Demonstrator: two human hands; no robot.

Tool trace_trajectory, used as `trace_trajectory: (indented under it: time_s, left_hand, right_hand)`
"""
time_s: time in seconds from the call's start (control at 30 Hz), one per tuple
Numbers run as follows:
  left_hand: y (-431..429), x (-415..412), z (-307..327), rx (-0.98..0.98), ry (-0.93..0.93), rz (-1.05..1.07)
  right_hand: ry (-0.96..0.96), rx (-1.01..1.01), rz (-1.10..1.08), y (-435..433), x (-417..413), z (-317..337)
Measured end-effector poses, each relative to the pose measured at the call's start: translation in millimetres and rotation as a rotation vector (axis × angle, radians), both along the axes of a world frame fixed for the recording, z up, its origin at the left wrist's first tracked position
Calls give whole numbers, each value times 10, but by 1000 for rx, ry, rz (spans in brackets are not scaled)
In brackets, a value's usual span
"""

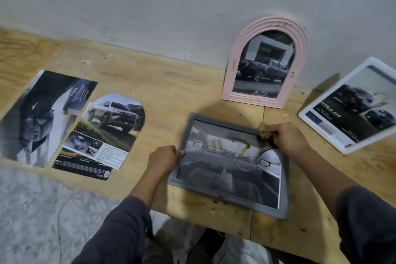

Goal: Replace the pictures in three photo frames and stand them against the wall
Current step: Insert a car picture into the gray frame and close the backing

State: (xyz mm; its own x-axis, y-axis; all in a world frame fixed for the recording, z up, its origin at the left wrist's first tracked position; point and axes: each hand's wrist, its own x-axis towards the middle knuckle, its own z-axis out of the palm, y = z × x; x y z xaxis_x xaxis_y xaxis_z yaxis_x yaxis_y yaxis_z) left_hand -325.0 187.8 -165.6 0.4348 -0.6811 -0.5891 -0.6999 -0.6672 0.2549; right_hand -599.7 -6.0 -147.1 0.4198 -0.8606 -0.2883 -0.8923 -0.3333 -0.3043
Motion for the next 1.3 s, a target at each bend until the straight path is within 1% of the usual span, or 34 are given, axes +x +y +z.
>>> trace_trajectory:
  time_s: [0.1, 0.17, 0.27, 0.37, 0.47, 0.6, 0.83, 1.07, 1.23, 1.3]
  left_hand:
    - [-15, -10, 4, 4, -18, 0]
    - [-24, -16, -4, 10, -38, -4]
    - [-26, -36, -27, 25, -81, -4]
    - [-29, -30, -42, 33, -80, 6]
    - [-37, -5, -47, 48, -68, -10]
    - [-31, 17, -66, 39, -53, -40]
    - [-32, 40, -44, 34, 1, -51]
    - [-7, 54, -22, -5, 30, -70]
    - [-23, 54, 20, 27, 76, -92]
    - [-19, 52, 14, 17, 85, -96]
  right_hand:
    - [57, -40, -74, 43, -265, 38]
    - [55, -74, -94, 104, -305, 47]
    - [-30, -127, -142, 220, -299, 22]
    - [-95, -152, -232, 323, -340, 6]
    - [-143, -145, -299, 500, -405, 38]
    - [-129, -121, -290, 796, -482, 26]
    - [-175, -93, -406, 1294, -537, 19]
    - [-56, -4, -499, 1923, -515, 178]
    - [123, 13, -579, 2233, -207, 219]
    - [117, -8, -624, 2305, -91, 236]
